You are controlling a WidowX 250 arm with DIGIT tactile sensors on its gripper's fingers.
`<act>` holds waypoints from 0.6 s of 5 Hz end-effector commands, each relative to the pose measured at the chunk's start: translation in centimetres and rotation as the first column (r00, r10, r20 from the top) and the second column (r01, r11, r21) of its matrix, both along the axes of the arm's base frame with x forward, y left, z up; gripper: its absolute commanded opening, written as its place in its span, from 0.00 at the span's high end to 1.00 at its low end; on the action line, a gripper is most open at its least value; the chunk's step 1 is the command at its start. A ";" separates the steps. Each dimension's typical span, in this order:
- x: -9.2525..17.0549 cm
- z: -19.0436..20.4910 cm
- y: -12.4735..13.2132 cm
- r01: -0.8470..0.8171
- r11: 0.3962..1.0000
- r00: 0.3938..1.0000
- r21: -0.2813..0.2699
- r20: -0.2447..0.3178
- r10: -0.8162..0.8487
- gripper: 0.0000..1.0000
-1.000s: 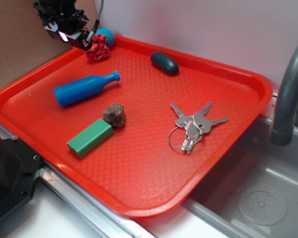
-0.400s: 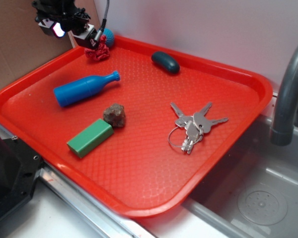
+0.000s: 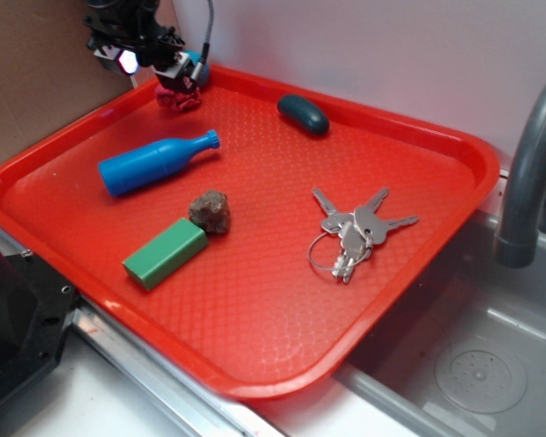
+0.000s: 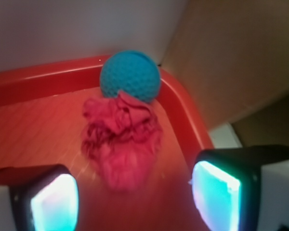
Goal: Grab the red paper.
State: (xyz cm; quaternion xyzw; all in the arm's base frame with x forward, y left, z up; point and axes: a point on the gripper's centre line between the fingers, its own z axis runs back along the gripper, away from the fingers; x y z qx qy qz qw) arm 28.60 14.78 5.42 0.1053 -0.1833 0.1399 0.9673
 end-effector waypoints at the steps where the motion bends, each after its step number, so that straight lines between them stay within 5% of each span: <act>1: 5.0 -0.9 0.8 0.085 0.996 0.996 -0.009 0.026 -0.085 0.00; 2: 6.1 -2.9 0.0 0.103 0.994 0.993 -0.036 -0.049 -0.104 0.00; 3: 5.4 -2.3 -1.2 0.098 0.991 0.992 -0.093 -0.070 -0.105 1.00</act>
